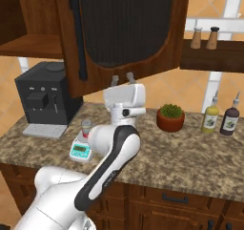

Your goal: Pick the canned food and place it on the digital scale for weighing, and close the cabinet.

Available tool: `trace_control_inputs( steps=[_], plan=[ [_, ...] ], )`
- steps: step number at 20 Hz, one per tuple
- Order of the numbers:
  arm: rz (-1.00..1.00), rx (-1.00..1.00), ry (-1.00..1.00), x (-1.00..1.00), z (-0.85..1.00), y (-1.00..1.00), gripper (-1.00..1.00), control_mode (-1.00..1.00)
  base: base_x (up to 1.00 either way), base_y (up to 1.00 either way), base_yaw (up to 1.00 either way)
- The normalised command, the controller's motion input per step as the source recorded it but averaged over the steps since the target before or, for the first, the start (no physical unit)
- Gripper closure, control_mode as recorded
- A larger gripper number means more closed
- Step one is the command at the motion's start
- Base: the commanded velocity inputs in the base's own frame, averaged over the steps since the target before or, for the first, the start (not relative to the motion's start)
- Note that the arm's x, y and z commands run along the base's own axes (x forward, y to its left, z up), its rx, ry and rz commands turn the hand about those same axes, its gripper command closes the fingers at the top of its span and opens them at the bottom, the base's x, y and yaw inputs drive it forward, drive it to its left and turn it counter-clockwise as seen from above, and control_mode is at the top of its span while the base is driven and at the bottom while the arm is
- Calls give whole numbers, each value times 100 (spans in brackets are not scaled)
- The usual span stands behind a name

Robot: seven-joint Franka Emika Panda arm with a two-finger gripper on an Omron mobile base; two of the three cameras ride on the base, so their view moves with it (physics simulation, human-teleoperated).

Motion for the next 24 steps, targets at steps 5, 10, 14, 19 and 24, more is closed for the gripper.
trace_control_inputs(
  steps=[5, 10, 14, 19, 24],
  plan=[
    [9, -23, -41, 36, 90, 98, -100, -100, 0, 0, 0],
    [2, -21, -1, 59, 83, 82, -100, -100, 0, 0, 0],
    [18, -7, -23, 90, 33, 43, -100, -100, 0, 0, 0],
    [24, 2, -40, 83, -1, 3, -100, -100, 0, 0, 0],
    [17, 3, -31, 92, -11, 11, -100, -100, 0, 0, 0]
  ],
)
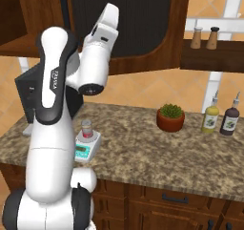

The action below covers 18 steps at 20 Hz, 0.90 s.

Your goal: Pick the canned food and place it on the digital scale for weighing, and close the cabinet.

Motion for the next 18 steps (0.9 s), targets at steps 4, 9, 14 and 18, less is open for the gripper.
trace_control_inputs(
  steps=[4, 9, 14, 18],
  plan=[
    [7, 0, -9, 100, -53, 19, -100, -100, 0, 0, 0],
    [0, 0, -1, 100, -95, 53, -100, -100, 0, 0, 0],
    [0, 0, -5, 100, -60, 32, -100, -100, 0, 0, 0],
    [0, 0, 0, 100, -71, 47, -100, -100, 0, 0, 0]
  ],
)
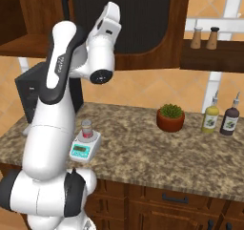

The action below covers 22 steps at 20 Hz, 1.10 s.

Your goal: Pick the canned food and place it on the digital scale for weighing, and close the cabinet.

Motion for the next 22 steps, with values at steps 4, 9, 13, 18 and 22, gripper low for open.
trace_control_inputs(
  steps=[4, 9, 13, 18, 22],
  plan=[
    [0, 0, -1, 100, -54, 40, -100, -100, 0, 0, 0],
    [0, 0, 0, 100, -38, 33, -100, -100, 0, 0, 0],
    [0, 0, -3, 100, -38, 25, -100, -100, 0, 0, 0],
    [0, 0, -6, 93, -33, 14, -100, -100, 0, 0, 0],
    [0, 0, -15, -66, 29, 0, -100, -100, 0, 0, 0]
  ],
)
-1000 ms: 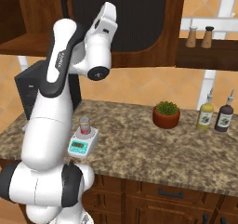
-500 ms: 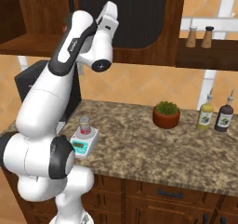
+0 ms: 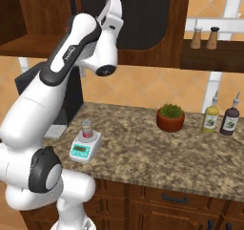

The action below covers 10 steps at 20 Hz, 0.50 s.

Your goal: Pick the canned food and place it on the digital scale for weighing, and close the cabinet.

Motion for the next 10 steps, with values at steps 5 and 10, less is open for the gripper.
trace_control_inputs(
  steps=[5, 10],
  plan=[
    [0, -22, -36, -100, 41, 0, -100, -100, 0, 0, 0],
    [4, -61, -15, -97, 8, 3, -100, -100, 0, 0, 0]
  ],
)
